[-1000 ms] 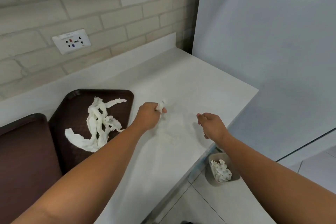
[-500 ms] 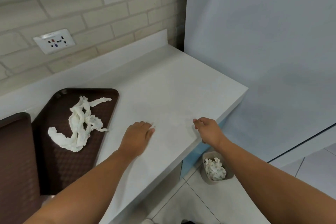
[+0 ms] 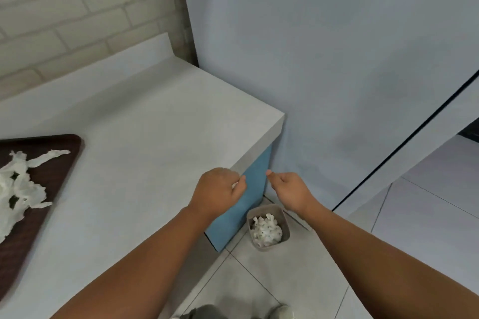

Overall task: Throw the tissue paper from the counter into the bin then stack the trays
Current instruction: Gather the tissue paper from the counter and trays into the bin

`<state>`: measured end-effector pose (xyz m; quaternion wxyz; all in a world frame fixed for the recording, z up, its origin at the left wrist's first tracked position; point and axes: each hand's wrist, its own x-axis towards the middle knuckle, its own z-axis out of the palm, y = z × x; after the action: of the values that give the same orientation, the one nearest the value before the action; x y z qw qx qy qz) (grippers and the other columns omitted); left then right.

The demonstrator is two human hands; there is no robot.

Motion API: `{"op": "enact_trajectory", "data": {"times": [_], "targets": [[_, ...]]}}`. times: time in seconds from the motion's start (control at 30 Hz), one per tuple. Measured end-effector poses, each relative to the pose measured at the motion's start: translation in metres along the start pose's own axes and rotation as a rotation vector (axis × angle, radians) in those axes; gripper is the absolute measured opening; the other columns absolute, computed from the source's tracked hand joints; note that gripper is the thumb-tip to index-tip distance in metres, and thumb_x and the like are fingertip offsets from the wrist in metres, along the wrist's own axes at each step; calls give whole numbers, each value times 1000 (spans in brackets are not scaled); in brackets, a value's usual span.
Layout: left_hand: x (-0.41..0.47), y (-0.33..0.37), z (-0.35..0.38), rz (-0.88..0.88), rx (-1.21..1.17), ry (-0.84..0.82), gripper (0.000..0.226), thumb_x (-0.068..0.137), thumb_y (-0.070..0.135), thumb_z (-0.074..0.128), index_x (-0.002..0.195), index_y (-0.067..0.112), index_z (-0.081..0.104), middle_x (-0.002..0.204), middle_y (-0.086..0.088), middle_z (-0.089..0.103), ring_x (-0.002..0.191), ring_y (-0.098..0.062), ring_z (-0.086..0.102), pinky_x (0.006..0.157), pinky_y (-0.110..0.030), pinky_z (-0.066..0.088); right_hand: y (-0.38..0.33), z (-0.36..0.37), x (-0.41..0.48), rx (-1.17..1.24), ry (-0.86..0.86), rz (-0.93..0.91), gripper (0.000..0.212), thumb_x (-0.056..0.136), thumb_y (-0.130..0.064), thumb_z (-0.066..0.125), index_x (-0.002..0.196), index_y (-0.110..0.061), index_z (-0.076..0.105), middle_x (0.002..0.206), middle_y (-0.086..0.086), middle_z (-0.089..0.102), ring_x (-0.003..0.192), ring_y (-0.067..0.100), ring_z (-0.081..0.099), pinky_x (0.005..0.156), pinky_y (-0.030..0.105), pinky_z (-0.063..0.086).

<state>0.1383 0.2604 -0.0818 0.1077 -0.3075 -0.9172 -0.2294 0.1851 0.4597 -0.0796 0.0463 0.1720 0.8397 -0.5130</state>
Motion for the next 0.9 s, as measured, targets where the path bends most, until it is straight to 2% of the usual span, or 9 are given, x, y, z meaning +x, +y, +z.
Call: {"op": "enact_trajectory", "data": {"times": [0.13, 0.27, 0.4, 0.47, 0.57, 0.63, 0.73, 0.83, 0.9], "targets": [[20, 44, 46, 24, -98, -33, 40, 88, 32, 55, 56, 24, 33, 52, 6, 33, 50, -10, 29, 51, -26, 21, 38, -28, 5, -134, 45, 27, 57, 101, -39, 46, 50, -20, 29, 47, -5, 31, 47, 12, 31, 54, 32, 28], [28, 60, 97, -71, -155, -182, 35, 87, 28, 64, 62, 23, 39, 58, -2, 51, 52, -21, 46, 52, -25, 26, 67, -35, 11, -395, 13, 48, 56, 103, -38, 40, 51, -20, 34, 52, -1, 40, 59, 22, 44, 60, 31, 30], [34, 50, 149, -250, -241, -309, 17, 88, 18, 63, 77, 15, 50, 74, -2, 50, 68, -20, 45, 60, -28, 28, 105, -33, 28, -488, 37, 85, 53, 104, -39, 35, 54, -21, 34, 63, 5, 47, 71, 31, 53, 64, 32, 32], [33, 38, 183, -321, -267, -398, 10, 89, 14, 62, 85, 12, 53, 84, -7, 54, 77, -24, 51, 65, -27, 30, 126, -30, 41, -493, 42, 118, 53, 104, -40, 34, 54, -21, 34, 62, 4, 45, 73, 32, 53, 65, 33, 34], [17, 12, 244, -430, -265, -546, 11, 92, 13, 57, 98, 4, 57, 100, -18, 62, 91, -35, 58, 75, -35, 44, 169, -19, 57, -484, 22, 157, 52, 104, -39, 35, 54, -21, 33, 55, 0, 39, 69, 30, 47, 65, 32, 33], [3, -8, 285, -502, -336, -595, 5, 91, 12, 54, 95, 13, 56, 93, -17, 66, 84, -37, 64, 72, -40, 53, 206, -4, 66, -505, -25, 159, 51, 103, -38, 36, 56, -20, 34, 60, 5, 49, 69, 30, 47, 65, 31, 34], [-17, -34, 344, -547, -353, -617, 10, 93, 23, 57, 84, 24, 60, 88, -8, 68, 81, -32, 64, 72, -36, 53, 269, 31, 77, -567, -93, 112, 46, 103, -38, 34, 60, -21, 34, 81, 18, 65, 74, 34, 53, 67, 34, 37], [-31, -51, 394, -597, -268, -626, 46, 96, 47, 52, 58, 22, 49, 65, -3, 56, 76, -32, 57, 65, -32, 42, 319, 66, 84, -596, -135, 93, 48, 104, -39, 31, 58, -24, 27, 81, 19, 64, 77, 38, 56, 68, 38, 41], [-37, -59, 423, -699, -237, -664, 56, 97, 56, 43, 54, 21, 46, 60, 0, 49, 77, -32, 55, 67, -30, 38, 347, 83, 90, -595, -105, 108, 49, 104, -40, 31, 58, -25, 26, 80, 19, 64, 78, 40, 57, 67, 40, 42]]}}
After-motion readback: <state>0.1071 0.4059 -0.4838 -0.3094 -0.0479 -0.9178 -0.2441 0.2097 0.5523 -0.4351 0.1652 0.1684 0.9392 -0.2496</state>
